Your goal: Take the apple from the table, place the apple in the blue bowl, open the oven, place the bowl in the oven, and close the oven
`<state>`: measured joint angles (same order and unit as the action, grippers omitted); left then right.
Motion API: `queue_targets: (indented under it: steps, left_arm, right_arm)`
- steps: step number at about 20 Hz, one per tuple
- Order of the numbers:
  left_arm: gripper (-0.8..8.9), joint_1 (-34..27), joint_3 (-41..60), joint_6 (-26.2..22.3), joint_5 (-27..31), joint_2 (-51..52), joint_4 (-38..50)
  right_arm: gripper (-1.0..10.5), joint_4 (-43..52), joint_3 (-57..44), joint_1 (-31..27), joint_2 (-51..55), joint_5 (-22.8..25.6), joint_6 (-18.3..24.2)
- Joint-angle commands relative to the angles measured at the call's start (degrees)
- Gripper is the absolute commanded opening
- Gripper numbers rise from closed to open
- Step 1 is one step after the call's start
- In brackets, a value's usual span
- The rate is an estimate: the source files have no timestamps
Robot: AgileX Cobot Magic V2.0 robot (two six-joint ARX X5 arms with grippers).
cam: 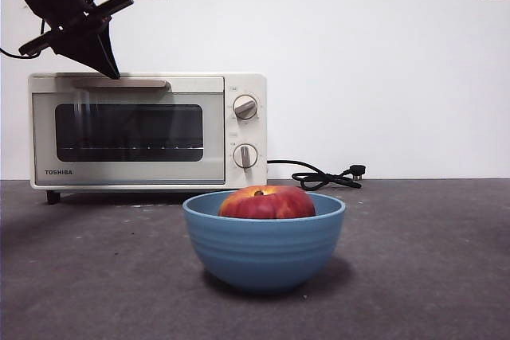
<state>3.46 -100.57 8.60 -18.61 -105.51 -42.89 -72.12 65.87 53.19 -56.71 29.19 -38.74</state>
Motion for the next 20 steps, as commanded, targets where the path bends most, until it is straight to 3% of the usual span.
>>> queue_targets:
  steps: [1,6,13,20]
  left_arm:
    - [-0.07,0.8,1.0,-0.7,1.3,-1.4,-3.6]
    - [-0.08,3.0,1.5,-1.3,8.2,-1.3,-6.5]
    - [-0.08,3.4,4.2,-2.0,8.6,0.3,-6.5]
    - [-0.08,2.6,26.2,-2.3,9.7,12.5,6.0]
  right_arm:
    - [-0.1,1.0,-0.6,0.1,0.0,0.4,-0.7]
    - [-0.1,1.8,-0.6,0.1,0.0,0.4,-0.1]
    - [-0.1,1.6,-0.6,0.1,0.0,0.4,0.0]
    - [-0.1,1.4,-0.6,0.1,0.0,0.4,0.0]
